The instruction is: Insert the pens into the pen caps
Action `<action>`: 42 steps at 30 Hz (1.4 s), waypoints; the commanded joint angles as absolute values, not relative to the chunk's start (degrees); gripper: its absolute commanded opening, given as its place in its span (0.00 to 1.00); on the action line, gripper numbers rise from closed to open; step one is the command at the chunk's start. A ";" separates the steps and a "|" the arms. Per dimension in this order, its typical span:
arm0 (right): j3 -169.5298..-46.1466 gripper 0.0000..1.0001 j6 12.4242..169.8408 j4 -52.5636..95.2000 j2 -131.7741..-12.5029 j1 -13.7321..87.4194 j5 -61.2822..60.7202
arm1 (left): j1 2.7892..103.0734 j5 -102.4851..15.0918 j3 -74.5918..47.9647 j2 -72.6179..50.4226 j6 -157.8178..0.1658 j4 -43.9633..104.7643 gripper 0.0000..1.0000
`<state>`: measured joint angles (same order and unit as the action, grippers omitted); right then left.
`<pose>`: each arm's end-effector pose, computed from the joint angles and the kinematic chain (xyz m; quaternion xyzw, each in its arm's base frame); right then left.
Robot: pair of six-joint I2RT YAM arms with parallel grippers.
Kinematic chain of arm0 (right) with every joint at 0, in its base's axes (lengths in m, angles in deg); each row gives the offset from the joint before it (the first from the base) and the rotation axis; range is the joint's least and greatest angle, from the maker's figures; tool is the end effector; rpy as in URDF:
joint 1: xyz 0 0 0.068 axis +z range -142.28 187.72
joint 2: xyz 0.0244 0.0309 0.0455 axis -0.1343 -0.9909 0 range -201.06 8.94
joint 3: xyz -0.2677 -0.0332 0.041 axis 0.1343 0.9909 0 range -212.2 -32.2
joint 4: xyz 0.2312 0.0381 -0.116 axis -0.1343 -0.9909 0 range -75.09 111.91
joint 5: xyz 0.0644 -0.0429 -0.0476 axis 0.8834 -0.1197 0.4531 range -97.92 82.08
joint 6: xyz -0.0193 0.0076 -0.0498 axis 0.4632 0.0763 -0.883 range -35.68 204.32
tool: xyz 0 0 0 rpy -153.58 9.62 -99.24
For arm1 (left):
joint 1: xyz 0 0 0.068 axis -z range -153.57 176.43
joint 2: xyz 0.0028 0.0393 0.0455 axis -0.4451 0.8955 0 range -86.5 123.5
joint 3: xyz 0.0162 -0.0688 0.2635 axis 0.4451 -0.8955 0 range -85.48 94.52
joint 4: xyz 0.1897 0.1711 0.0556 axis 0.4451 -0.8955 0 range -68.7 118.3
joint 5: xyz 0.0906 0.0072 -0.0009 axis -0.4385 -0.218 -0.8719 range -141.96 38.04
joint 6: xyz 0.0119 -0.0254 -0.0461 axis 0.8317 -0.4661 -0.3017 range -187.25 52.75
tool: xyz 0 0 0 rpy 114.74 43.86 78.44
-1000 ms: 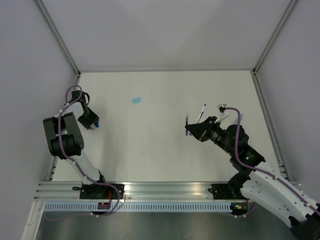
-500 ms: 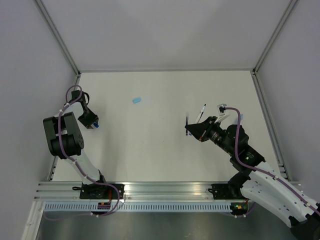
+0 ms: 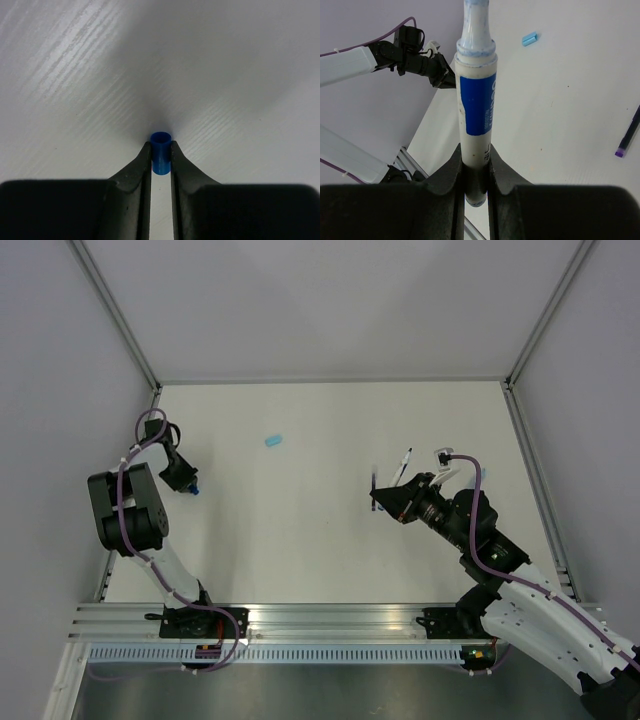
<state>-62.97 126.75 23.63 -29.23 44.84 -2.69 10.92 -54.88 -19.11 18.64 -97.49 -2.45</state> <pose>0.1352 0.1064 0.2937 0.0037 0.7412 0.4550 0.4936 0.3424 0.0970 0.1590 -0.3866 0.9046 0.0021 0.1795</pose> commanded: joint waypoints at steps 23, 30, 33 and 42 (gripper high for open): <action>-61.03 0.00 121.23 36.32 -33.15 44.81 10.61 | 48.13 6.84 -55.60 -24.62 -101.60 67.49 0.02; -60.94 0.00 118.34 37.83 -31.49 45.07 14.67 | 49.55 9.21 -57.18 -27.97 -110.48 80.49 0.02; -61.21 0.00 117.37 36.07 -31.75 45.07 12.21 | 49.72 9.13 -57.09 -28.58 -110.67 80.16 0.02; -62.44 0.00 117.63 29.91 -32.98 45.07 3.42 | 49.72 -34.66 -47.52 -22.18 -103.98 24.66 0.02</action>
